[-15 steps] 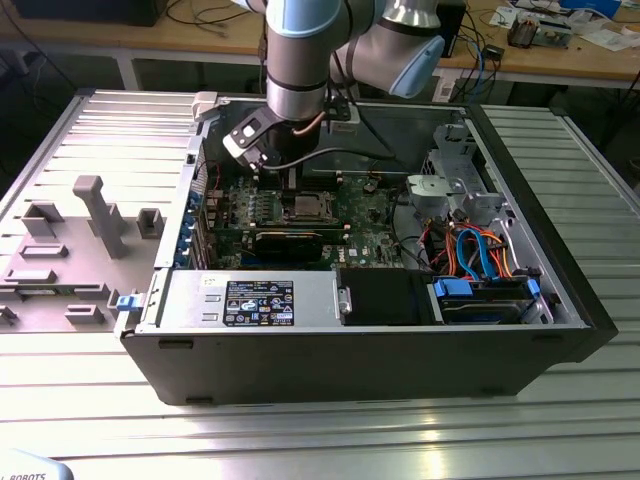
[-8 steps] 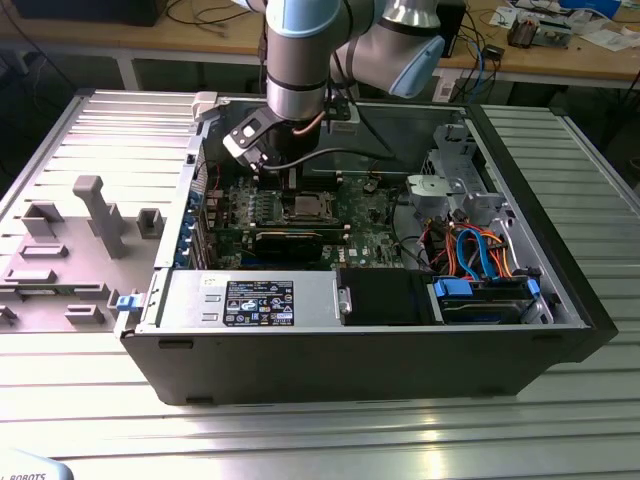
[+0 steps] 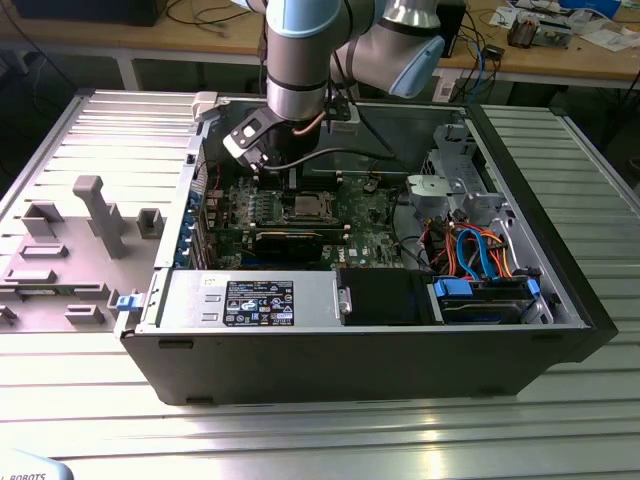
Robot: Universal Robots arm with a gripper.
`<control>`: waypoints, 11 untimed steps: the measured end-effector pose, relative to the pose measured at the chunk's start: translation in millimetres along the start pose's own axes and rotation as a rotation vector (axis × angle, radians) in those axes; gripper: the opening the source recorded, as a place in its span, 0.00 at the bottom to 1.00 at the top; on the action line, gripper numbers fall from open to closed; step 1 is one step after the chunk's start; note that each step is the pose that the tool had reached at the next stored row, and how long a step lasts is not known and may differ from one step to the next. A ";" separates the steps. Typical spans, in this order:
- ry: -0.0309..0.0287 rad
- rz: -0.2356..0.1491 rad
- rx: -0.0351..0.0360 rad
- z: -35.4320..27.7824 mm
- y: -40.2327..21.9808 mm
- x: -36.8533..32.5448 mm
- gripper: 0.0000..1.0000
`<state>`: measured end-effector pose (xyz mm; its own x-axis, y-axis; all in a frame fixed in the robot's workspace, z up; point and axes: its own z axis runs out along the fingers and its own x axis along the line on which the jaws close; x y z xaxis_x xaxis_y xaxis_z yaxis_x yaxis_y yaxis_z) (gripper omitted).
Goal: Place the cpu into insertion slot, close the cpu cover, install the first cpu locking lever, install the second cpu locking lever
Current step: 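Close the cpu cover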
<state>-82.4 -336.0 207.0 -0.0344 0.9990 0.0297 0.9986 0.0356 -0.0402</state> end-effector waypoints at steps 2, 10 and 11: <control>0.0019 -0.001 -0.0002 0.3 0.1 0.1 0.11; 0.0021 -0.002 -0.0003 -1.3 -0.1 0.0 0.11; 0.0021 -0.002 -0.0003 -2.1 -0.1 0.1 0.11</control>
<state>-82.4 -336.0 209.1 -0.0367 0.9988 0.0319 0.9985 0.0380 -0.0398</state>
